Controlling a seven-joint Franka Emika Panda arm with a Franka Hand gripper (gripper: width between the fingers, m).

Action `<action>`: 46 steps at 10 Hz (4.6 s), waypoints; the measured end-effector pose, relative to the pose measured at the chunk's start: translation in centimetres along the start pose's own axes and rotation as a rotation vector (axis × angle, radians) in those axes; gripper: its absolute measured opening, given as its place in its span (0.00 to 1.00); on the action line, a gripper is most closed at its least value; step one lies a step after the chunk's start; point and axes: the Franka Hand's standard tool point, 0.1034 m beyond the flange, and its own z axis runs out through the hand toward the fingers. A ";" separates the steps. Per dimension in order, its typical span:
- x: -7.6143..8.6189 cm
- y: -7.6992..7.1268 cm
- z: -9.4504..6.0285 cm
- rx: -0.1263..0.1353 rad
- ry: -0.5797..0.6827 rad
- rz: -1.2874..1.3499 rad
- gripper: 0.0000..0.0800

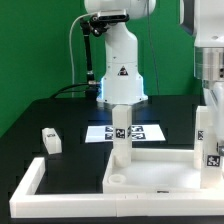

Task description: Assemble desk

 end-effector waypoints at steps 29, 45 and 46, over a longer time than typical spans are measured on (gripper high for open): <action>8.9 3.9 -9.5 0.128 -0.082 -0.689 0.81; 26.7 8.3 -4.8 0.060 -0.012 -2.155 0.81; 28.0 8.2 -4.4 0.049 -0.013 -2.223 0.81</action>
Offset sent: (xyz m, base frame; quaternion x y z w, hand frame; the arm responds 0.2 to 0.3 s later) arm -0.0096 0.0028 0.0022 -0.0074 0.0087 0.1917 0.9814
